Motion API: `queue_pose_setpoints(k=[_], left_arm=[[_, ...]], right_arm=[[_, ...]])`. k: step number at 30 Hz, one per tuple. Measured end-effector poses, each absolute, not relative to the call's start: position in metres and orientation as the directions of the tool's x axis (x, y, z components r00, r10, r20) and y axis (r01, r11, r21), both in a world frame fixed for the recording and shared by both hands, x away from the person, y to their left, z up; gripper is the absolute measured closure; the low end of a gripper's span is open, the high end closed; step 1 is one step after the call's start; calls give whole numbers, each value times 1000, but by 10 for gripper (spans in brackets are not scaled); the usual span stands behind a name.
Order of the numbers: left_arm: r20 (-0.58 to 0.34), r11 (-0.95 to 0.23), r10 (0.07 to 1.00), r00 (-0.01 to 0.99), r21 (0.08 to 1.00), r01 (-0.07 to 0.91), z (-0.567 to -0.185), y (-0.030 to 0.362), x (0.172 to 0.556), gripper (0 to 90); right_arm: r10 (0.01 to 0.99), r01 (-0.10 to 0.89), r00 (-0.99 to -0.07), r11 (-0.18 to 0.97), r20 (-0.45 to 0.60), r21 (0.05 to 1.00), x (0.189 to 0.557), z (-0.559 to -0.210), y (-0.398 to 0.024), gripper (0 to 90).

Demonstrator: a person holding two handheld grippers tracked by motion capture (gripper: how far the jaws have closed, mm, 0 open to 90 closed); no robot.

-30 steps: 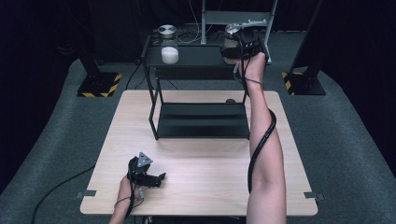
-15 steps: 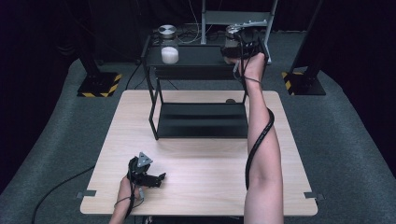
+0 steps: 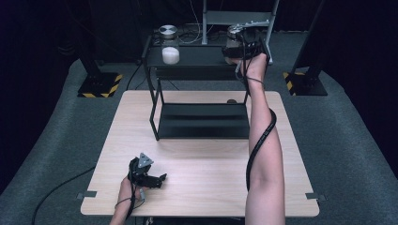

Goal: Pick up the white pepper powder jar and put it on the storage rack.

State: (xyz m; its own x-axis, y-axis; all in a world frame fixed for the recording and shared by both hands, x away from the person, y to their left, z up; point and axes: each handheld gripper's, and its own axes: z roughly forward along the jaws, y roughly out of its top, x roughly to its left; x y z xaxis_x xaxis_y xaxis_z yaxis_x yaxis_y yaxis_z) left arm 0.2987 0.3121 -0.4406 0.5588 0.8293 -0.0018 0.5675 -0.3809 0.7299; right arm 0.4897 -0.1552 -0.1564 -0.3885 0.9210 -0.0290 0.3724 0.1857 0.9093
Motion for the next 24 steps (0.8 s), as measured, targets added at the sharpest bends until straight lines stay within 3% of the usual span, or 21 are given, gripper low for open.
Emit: queue_pose_setpoints(k=[3,11,24], left_arm=[[-2,-382,829,560,728,569,-440,312,299,11],[3,-383,829,559,731,565,-441,312,298,12],[7,-387,829,560,730,563,-440,311,298,10]], right_arm=[[920,373,-390,189,-31,908,490,-156,-155,291],[907,428,-420,225,-28,875,488,-144,-162,31],[847,407,-527,323,-69,854,439,-141,-200,0]])
